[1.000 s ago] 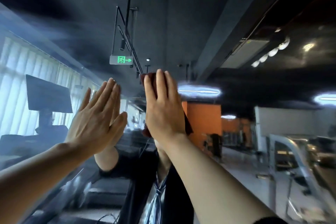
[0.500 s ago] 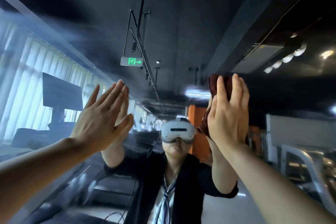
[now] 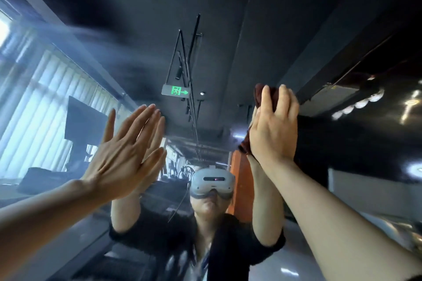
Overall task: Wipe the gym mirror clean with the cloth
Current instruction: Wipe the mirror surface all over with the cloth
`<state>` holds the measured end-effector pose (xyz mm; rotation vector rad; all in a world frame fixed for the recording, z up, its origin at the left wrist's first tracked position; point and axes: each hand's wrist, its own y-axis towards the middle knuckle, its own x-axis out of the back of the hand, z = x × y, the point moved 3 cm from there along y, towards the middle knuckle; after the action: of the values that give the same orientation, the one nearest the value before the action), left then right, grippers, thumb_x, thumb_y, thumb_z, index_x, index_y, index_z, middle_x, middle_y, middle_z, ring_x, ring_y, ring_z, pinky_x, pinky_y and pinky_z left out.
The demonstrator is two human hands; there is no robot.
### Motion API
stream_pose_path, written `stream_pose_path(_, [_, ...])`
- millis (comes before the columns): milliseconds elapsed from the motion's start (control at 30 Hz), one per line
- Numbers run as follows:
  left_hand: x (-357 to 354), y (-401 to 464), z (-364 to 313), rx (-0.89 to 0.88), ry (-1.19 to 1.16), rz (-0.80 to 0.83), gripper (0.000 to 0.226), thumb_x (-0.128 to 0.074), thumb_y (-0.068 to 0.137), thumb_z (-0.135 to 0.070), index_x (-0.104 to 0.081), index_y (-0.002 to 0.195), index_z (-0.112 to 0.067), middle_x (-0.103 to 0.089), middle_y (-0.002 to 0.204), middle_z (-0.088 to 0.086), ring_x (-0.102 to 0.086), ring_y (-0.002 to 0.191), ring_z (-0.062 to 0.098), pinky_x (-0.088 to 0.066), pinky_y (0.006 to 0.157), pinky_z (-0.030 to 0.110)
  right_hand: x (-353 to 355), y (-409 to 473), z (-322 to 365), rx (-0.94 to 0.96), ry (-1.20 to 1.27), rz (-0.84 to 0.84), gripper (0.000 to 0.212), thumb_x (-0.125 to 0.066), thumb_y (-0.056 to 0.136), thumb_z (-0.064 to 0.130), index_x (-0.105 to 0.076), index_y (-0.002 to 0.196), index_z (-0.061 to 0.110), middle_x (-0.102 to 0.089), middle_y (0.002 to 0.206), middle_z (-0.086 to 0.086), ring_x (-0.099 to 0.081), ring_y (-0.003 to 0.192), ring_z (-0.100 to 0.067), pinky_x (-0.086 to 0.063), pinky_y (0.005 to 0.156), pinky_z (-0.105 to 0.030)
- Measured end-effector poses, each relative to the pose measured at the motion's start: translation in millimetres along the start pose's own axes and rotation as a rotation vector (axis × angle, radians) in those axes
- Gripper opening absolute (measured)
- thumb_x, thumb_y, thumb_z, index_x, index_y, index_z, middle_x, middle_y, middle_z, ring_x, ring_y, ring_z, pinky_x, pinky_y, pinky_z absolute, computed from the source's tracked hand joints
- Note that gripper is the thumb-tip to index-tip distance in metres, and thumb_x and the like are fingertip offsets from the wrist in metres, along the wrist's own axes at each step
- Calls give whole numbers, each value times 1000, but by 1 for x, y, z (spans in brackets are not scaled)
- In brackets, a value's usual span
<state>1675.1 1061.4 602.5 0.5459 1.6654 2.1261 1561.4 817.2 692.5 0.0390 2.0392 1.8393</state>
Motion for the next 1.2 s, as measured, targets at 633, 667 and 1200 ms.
stream_pose_path(633, [-13,-53,109,-11,-62,-35,78,-26,98,-56,-25,156,-2,-19,164,12,-12,154,27,-15,121,58,-31,-52,244,315,97,107,46,-53,98,10,-52,144,8,-47,148,-22,-40,139,-41,-35,117,-49])
stream_pose_path(667, [-14,-54,109,-11,-59,-30,80,-23,99,-58,-24,156,-2,-18,164,12,-12,154,27,-17,120,59,-27,-52,224,292,49,111,45,-54,100,12,-52,145,8,-47,148,-21,-40,139,-40,-35,117,-49])
stream_pose_path(1200, [-16,-54,109,-25,-74,-73,72,-35,99,-46,-25,155,0,-21,163,16,-16,152,31,-13,121,57,-30,-58,263,179,33,58,46,-48,99,13,-51,144,4,-44,149,-24,-37,140,-41,-37,116,-48])
